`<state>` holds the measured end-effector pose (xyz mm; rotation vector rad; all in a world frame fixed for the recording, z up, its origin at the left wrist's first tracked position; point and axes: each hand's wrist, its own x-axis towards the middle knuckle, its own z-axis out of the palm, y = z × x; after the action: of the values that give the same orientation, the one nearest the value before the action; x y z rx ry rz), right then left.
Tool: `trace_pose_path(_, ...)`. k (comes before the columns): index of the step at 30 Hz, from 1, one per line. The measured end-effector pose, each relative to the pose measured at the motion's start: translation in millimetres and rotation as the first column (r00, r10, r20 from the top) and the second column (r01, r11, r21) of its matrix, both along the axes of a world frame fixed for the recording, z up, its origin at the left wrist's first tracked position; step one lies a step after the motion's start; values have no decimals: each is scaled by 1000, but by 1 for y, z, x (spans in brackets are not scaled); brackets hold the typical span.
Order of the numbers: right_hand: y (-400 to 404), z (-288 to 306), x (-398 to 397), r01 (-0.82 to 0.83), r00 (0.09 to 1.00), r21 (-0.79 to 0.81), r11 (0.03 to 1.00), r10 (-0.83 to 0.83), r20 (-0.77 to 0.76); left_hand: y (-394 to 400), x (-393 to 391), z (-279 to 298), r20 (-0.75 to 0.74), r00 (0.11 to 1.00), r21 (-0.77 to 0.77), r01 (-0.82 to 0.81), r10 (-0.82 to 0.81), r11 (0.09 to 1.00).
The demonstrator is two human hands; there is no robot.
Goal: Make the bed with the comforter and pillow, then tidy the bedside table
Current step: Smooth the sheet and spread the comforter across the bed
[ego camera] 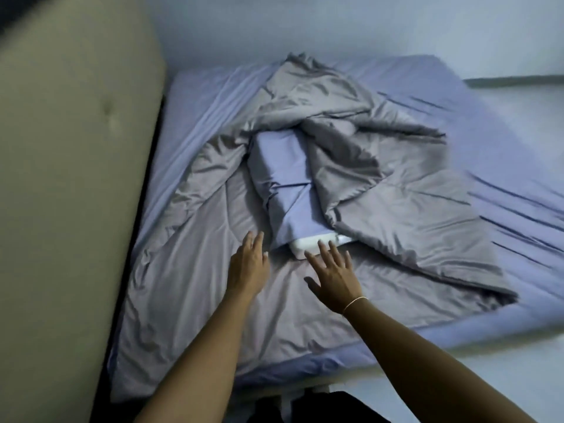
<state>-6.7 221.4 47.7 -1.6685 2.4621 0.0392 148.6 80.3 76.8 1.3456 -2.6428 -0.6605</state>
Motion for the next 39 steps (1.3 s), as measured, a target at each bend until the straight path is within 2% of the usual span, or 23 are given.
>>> trace_pose_path(5,32,33,-53,184,983,-74,980,-182,22,13,-63,31,-20,993,-59,119,-121,991)
trace_pose_path(14,98,49,-178,334,943,-83,939,-332,35,70,-189,38,-4,982,-98,190,-191,977)
trace_pose_path(23,191,57,-331,204,979,-1,979,-204,13,165,-326,24,-17,997,-120,70,-72,990)
trace_pose_path(28,206,60,-397,171,985,11,985,-171,8,197,-363,13,33,999,-120,34,-30,992)
trace_pose_path(35,183,46,-442,122,989,14,992,-123,77,173,-409,5,105,993,-144,-31,46,989)
trace_pose_path(39,162,29,-468,109,988,23,994,-111,105,148,-446,-12,86,993,-146,-61,74,987)
